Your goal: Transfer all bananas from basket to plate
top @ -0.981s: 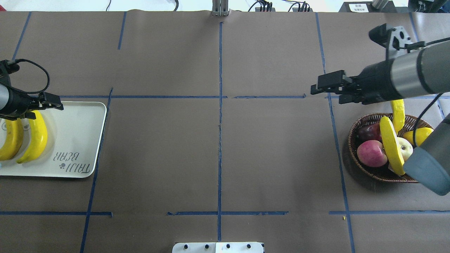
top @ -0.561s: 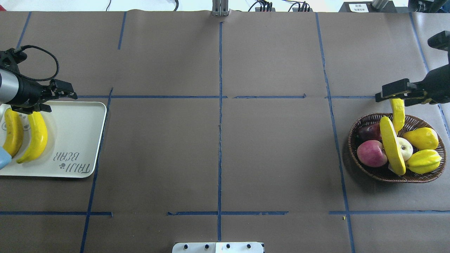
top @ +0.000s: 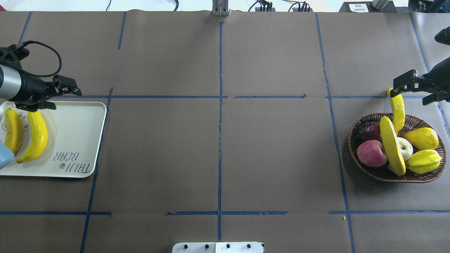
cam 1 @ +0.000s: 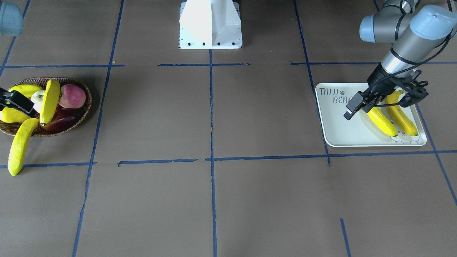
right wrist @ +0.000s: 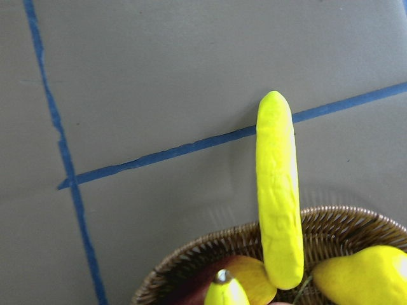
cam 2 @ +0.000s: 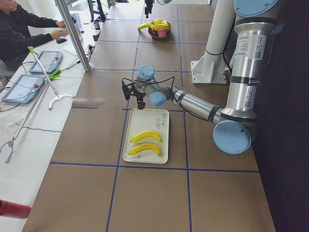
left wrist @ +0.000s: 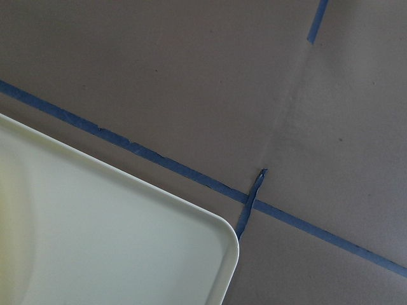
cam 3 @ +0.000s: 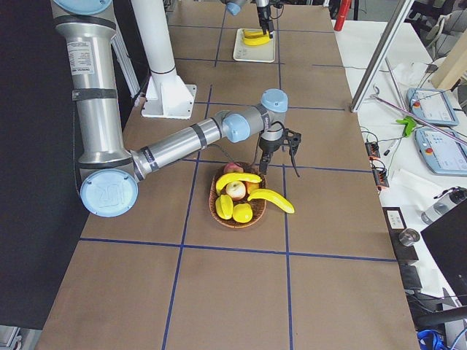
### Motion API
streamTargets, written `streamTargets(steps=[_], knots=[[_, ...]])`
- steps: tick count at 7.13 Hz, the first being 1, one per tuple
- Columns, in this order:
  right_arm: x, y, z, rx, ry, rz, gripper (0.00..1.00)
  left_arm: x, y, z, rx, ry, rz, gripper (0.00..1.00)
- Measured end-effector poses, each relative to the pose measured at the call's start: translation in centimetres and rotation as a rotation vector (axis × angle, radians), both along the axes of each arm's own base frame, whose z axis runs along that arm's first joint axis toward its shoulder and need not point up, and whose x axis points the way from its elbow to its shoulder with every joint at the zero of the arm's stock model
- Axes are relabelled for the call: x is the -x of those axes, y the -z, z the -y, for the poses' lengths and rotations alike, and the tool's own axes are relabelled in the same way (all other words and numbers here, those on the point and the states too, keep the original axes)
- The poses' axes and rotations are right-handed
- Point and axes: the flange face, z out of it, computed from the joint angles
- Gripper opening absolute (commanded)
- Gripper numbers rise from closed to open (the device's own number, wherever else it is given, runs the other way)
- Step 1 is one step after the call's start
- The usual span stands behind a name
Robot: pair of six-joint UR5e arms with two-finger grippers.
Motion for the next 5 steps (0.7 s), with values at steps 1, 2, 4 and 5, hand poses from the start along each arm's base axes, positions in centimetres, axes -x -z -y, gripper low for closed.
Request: streamTargets(steps=[1,2,4,5], knots=[[0.4,-2.2,0.6,-0.011,0.029,-0.055,1.00,0.0,0.3,-0.1,0.004,0.006,-0.007,0.99],[0.5,-4.5,1.0,-0.025,0.081,-0.093,1.00,0.0,0.7,-0.2,0.007,0.011,-0.014,1.00],[1.1,-7.2,1.2,-0.044,0.169,-0.122,1.00,0.0,1.0,-0.4,0.006,0.016,-0.019,1.00],[2.2,-7.4,1.1,-0.047,0.195,-0.124,1.00,0.0,1.0,-0.4,0.007,0.015,-0.018,1.00]])
